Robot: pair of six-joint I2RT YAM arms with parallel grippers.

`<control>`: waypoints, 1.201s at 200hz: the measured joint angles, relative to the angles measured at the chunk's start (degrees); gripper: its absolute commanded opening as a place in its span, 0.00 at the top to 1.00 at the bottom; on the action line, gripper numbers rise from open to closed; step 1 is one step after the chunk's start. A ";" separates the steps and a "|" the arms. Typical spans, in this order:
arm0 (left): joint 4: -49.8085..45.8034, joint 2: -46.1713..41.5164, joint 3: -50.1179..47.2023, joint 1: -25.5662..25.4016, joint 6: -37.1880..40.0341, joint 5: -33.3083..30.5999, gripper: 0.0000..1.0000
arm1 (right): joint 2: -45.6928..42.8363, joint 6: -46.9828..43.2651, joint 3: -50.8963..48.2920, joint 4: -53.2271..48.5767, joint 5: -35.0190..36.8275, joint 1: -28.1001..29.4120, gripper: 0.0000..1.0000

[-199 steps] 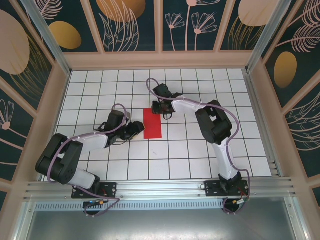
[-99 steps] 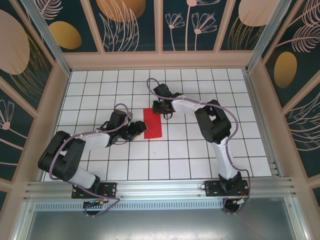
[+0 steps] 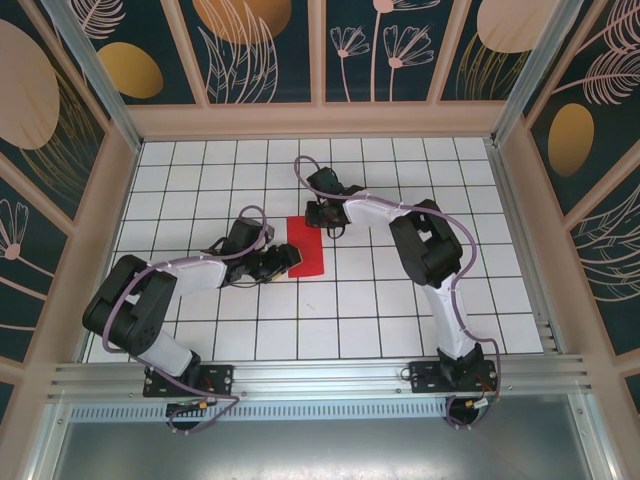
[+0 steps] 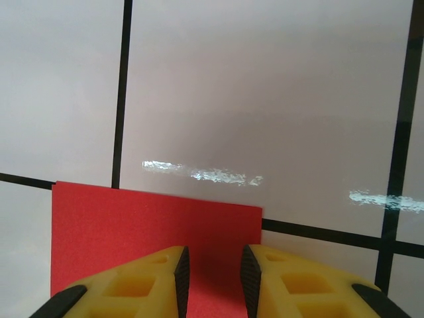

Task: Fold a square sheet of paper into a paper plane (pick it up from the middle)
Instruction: First fold the square sheet of paper in half at the center of the table.

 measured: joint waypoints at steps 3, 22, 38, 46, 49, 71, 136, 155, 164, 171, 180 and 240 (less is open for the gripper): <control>-0.20 0.15 0.13 -0.04 0.07 -0.11 0.33 | 0.00 0.04 0.00 0.02 0.00 0.00 0.68; -1.31 1.14 1.03 -0.44 0.59 -0.55 0.33 | 0.00 0.17 -0.02 0.04 0.00 0.00 0.68; -2.16 1.79 1.62 -0.66 0.87 -0.74 0.34 | 0.00 0.17 -0.02 0.07 -0.02 0.00 0.68; -2.43 1.86 1.86 -0.74 1.03 -0.81 0.33 | 0.00 0.17 -0.04 0.09 -0.02 0.00 0.68; -2.49 1.90 1.92 -0.74 1.05 -0.90 0.34 | 0.00 0.20 -0.07 0.11 -0.02 0.00 0.68; -2.89 2.40 2.64 -0.87 1.25 -1.27 0.35 | 0.00 0.20 -0.28 0.42 -0.02 0.00 0.68; -3.78 3.43 4.09 -1.27 1.25 -1.46 0.32 | -0.02 0.22 -1.01 1.66 -0.02 -0.07 0.68; -4.13 3.67 4.52 -1.27 1.25 -1.42 0.32 | -0.02 0.24 -1.11 1.81 -0.02 -0.11 0.68; -4.35 3.82 4.74 -1.27 1.25 -1.42 0.32 | -0.07 0.33 -1.27 2.01 -0.02 -0.11 0.68; -4.50 3.96 4.90 -1.27 1.25 -1.40 0.32 | -0.09 0.37 -1.36 2.14 -0.04 -0.11 0.68; -4.79 4.02 5.09 -1.27 1.25 -1.38 0.32 | -0.11 0.37 -1.42 2.23 -0.04 -0.11 0.68; -4.72 5.35 7.34 -1.38 1.62 -1.42 0.32 | -0.44 0.42 -2.34 3.43 -0.26 -0.11 0.68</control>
